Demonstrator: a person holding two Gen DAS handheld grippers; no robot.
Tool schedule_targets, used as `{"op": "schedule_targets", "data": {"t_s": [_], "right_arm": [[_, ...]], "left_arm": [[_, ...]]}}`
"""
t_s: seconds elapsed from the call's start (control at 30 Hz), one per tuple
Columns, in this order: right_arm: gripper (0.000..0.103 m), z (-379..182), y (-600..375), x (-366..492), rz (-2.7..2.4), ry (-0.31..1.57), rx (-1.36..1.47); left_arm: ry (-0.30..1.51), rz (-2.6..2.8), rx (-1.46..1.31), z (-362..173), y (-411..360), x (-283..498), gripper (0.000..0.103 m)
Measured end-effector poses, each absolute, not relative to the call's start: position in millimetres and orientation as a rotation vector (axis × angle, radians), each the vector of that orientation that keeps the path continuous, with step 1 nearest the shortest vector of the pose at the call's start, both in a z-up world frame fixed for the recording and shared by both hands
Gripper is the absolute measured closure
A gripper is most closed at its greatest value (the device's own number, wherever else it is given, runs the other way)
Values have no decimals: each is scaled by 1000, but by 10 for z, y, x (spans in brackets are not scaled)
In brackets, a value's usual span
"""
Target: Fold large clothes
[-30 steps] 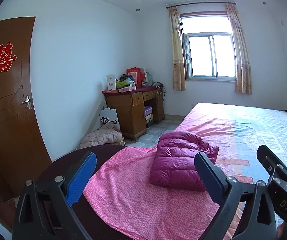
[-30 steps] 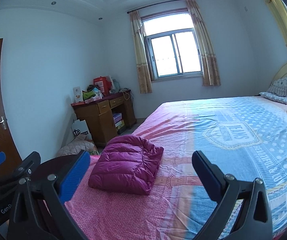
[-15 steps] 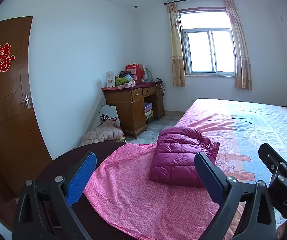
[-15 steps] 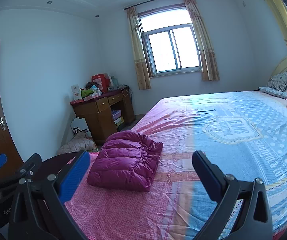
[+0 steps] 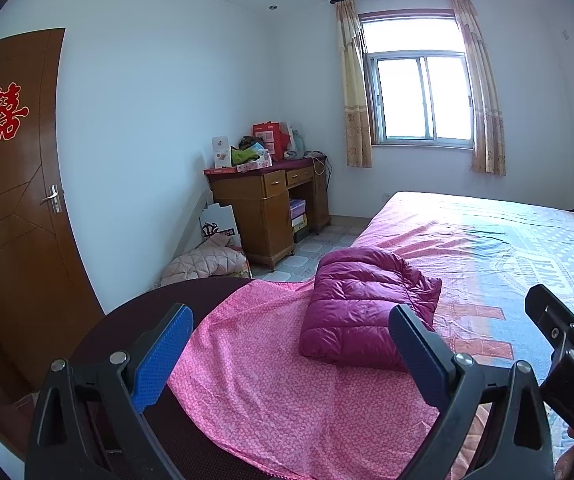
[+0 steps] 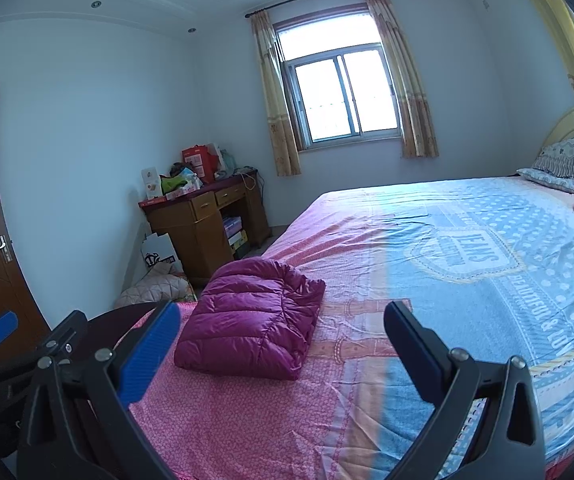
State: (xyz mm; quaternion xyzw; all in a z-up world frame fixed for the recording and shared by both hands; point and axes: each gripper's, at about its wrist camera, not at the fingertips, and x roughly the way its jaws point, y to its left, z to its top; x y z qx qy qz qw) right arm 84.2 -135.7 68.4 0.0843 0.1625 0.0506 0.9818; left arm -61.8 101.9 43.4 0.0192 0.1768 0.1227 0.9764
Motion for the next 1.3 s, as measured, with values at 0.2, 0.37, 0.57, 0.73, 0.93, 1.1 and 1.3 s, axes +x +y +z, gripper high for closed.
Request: {"op": "schedule_targets", "data": {"t_s": [0.2,0.37,0.57,0.73,0.93,1.1,1.3], "right_arm": [[0,683,-1371,849,101,328,170],[0,679,-1357,841,103,331,173],[0,682,-1332,827,100,330,174],[0,682,-1323,828,100,332,174],[0,681,-1311,824,98,334,175],[0,664,-1318,829,97,337,178],[0,629,-1318,838,97,348,178]], "left_arm": [[359,253,38,419,1016,-610,4],[363,252,41,403,1030,-596,4],[363,251,41,402,1035,-595,4],[365,252,42,398,1035,-596,4],[368,270,56,377,1040,-569,4],[378,265,46,359,1066,-544,4],[393,267,41,335,1109,-478,4]]}}
